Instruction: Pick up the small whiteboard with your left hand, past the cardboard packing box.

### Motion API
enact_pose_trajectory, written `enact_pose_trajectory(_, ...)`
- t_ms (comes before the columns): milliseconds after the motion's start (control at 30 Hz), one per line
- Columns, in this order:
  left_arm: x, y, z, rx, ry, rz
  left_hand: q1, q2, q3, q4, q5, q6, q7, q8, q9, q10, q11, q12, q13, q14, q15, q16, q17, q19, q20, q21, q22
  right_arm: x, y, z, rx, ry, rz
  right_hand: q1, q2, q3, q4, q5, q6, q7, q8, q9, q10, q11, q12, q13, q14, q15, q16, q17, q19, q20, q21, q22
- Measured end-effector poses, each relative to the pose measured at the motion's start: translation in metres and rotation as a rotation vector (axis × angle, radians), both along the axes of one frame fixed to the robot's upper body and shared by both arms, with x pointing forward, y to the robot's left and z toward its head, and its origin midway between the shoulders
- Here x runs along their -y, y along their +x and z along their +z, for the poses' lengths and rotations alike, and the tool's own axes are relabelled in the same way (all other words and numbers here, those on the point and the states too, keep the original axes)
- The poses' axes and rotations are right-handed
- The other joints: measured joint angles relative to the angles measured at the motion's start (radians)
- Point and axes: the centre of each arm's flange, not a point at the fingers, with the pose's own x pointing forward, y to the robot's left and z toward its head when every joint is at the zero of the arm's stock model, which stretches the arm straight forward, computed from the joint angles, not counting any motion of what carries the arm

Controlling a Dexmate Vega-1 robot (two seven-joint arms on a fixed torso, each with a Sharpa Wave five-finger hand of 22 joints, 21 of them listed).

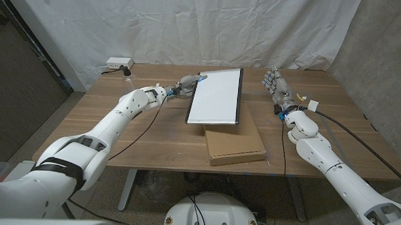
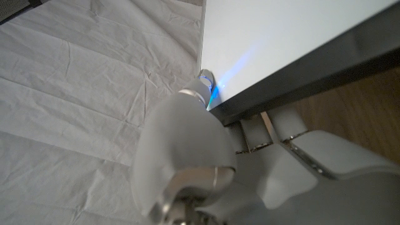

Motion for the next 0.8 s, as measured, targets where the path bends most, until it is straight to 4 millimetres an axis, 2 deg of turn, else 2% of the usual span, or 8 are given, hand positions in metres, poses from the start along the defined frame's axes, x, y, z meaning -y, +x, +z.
enact_pose_trajectory(167,-0.001,-0.003,0.006,0.007,0.003,0.007,-0.008,-0.008,0.009,0.002,0.0,0.0,0.0,0.0,0.005,0.003,-0.003,0.0,0.0,0.0,-0.001,0.0,0.0,0.0,0.0,0.0,0.0,0.0,0.0,0.0,0.0,-0.001,0.002,0.0,0.0,-0.001,-0.001,0.0,0.0,0.0,0.0,0.0,0.0,0.0,0.0,0.0,0.004,-0.004,0.0,0.0,0.0,0.0,0.0,0.0)
enact_pose_trajectory(800,-0.005,-0.018,0.033,0.055,0.023,0.019,-0.02,-0.011,0.013,0.006,-0.004,0.0,0.0,-0.008,0.009,0.004,-0.004,-0.009,0.0,0.002,-0.002,-0.006,0.002,0.006,-0.006,-0.008,0.006,-0.001,-0.008,0.001,0.009,0.001,-0.001,-0.004,0.004,0.002,-0.004,0.0,0.0,0.0,0.0,0.0,0.004,0.004,0.0,0.0,0.005,-0.005,0.0,0.0,0.004,0.004,0.0,0.0)
